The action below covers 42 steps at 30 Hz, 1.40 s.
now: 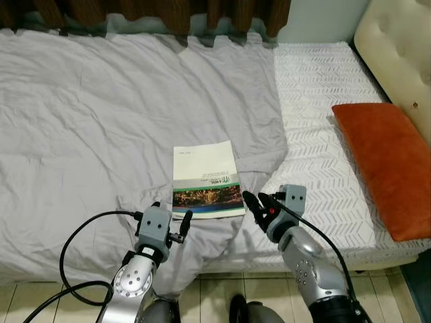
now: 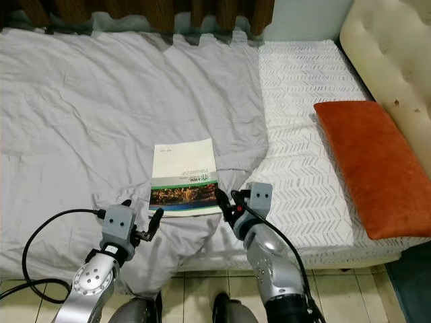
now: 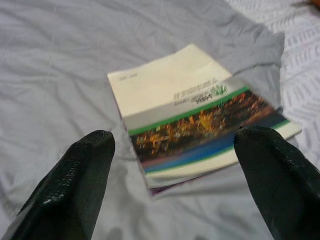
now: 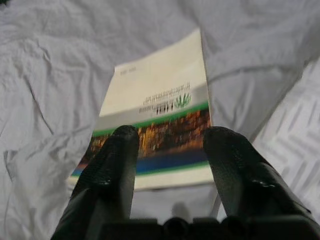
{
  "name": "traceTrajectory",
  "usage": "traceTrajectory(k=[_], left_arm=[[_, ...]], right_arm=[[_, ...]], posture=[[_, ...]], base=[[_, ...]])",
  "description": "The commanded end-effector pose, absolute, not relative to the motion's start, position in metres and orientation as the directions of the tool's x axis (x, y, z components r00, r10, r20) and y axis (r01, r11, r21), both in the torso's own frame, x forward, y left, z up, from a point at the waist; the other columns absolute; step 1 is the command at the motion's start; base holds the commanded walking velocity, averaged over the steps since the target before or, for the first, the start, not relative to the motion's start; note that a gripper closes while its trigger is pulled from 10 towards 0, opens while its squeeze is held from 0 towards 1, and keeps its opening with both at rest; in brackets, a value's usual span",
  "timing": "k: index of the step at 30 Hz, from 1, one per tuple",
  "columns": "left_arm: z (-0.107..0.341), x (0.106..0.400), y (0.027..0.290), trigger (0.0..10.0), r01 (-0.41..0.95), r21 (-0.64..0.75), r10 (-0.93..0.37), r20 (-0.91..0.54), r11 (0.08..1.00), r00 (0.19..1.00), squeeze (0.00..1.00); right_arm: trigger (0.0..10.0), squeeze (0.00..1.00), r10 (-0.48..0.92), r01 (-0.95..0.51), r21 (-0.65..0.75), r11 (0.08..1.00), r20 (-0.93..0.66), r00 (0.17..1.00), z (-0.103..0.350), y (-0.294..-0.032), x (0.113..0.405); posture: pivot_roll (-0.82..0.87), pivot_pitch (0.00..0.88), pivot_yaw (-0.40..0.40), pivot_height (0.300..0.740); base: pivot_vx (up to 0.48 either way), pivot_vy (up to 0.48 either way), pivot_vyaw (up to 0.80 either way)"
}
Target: Clean up the room
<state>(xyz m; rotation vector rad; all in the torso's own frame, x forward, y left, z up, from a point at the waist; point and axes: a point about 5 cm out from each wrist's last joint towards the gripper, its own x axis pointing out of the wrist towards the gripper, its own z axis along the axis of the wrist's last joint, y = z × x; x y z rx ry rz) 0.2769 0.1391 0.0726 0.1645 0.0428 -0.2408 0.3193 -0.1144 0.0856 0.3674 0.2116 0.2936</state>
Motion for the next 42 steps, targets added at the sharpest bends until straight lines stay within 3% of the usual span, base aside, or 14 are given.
traceTrajectory(k=[1, 4, 7, 9, 10, 15, 16, 17, 23, 24, 25, 26, 33, 42], left_arm=[[0.067, 0.271, 0.143, 10.0, 0.24, 0.178, -0.225, -0.101, 0.954, 0.969, 0.0], [0.069, 0.268, 0.147, 10.0, 0.239, 0.202, -0.223, -0.098, 0.95, 0.97, 0.0], [0.075, 0.254, 0.159, 10.0, 0.222, 0.189, -0.205, -0.107, 0.957, 0.973, 0.0], [0.085, 0.24, 0.162, 10.0, 0.233, 0.142, -0.217, -0.12, 0.962, 0.969, 0.0], [0.085, 0.24, 0.162, 10.0, 0.233, 0.142, -0.217, -0.12, 0.962, 0.969, 0.0], [0.107, 0.222, 0.155, 10.0, 0.274, 0.117, -0.265, -0.086, 0.954, 0.96, 0.0], [0.107, 0.222, 0.155, 10.0, 0.274, 0.117, -0.265, -0.086, 0.954, 0.96, 0.0], [0.125, 0.219, 0.149, 10.0, 0.293, 0.118, -0.289, -0.053, 0.949, 0.956, 0.0], [0.153, 0.21, 0.137, 10.0, 0.345, 0.085, -0.344, -0.035, 0.935, 0.938, 0.0], [0.158, 0.205, 0.135, 10.0, 0.348, 0.057, -0.346, -0.042, 0.936, 0.937, 0.0], [0.158, 0.205, 0.135, 10.0, 0.348, 0.057, -0.346, -0.042, 0.936, 0.937, 0.0], [0.159, 0.204, 0.134, 10.0, 0.35, 0.047, -0.348, -0.044, 0.936, 0.936, 0.0], [0.157, 0.192, 0.131, 10.0, 0.356, 0.022, -0.352, -0.101, 0.934, 0.93, 0.0], [0.157, 0.188, 0.131, 10.0, 0.347, 0.018, -0.342, -0.136, 0.938, 0.93, 0.0]], right_arm=[[10.0, 1.0, 0.315, -0.232, 0.381, 0.895, -0.17, 0.934, 0.077, -0.115, 0.315], [10.0, 1.0, 0.315, -0.234, 0.376, 0.896, -0.17, 0.934, 0.076, -0.114, 0.315], [10.0, 1.0, 0.258, -0.202, 0.302, 0.932, -0.159, 0.953, 0.078, -0.12, 0.314], [10.0, 1.0, 0.221, -0.198, 0.162, 0.967, -0.14, 0.965, 0.08, -0.123, 0.313], [10.0, 1.0, 0.221, -0.198, 0.162, 0.967, -0.14, 0.965, 0.08, -0.123, 0.313], [10.0, 1.0, 0.138, -0.135, 0.052, 0.99, -0.074, 0.988, 0.087, -0.128, 0.319], [10.0, 1.0, 0.138, -0.135, 0.052, 0.99, -0.074, 0.988, 0.087, -0.128, 0.319], [10.0, 1.0, 0.107, -0.104, 0.072, 0.992, -0.05, 0.993, 0.095, -0.128, 0.331], [10.0, 1.0, 0.091, -0.084, 0.154, 0.985, -0.041, 0.995, 0.108, -0.129, 0.35], [10.0, 0.41, 0.084, -0.072, 0.201, 0.977, -0.055, 0.995, 0.11, -0.129, 0.356], [10.0, 0.41, 0.084, -0.072, 0.201, 0.977, -0.055, 0.995, 0.11, -0.129, 0.356], [10.0, 0.0, 0.083, -0.065, 0.237, 0.969, -0.067, 0.994, 0.109, -0.13, 0.358], [10.0, 0.0, 0.088, -0.014, 0.418, 0.908, -0.159, 0.983, 0.101, -0.132, 0.368], [10.0, 0.0, 0.195, -0.066, 0.468, 0.881, -0.232, 0.953, 0.091, -0.123, 0.369]], posture=[[0.09, 0.246, -0.051, 0.74], [0.1, 0.26, -0.048, 0.74], [0.11, 0.357, -0.035, 0.74], [0.1, 0.442, -0.024, 0.74], [0.1, 0.442, -0.024, 0.74], [0.13, 0.619, -0.007, 0.74], [0.13, 0.619, -0.007, 0.74], [0.15, 0.691, 0.018, 0.74], [0.2, 0.74, 0.036, 0.74], [0.21, 0.741, 0.037, 0.74], [0.21, 0.741, 0.037, 0.74], [0.21, 0.74, 0.035, 0.74], [0.2, 0.731, 0.02, 0.74], [0.21, 0.735, 0.012, 0.74]], base=[[0.0, 0.0, 0.0], [0.0, 0.0, 0.0], [0.0, 0.0, 0.0], [0.0, 0.0, 0.0], [0.0, 0.0, 0.0], [0.0, 0.0, 0.0], [0.0, 0.0, 0.0], [0.0, 0.0, 0.0], [0.0, 0.0, 0.0], [0.0, 0.0, 0.0], [0.0, 0.0, 0.0], [0.0, 0.0, 0.0], [0.0, 0.0, 0.0], [0.0, 0.0, 0.0]])
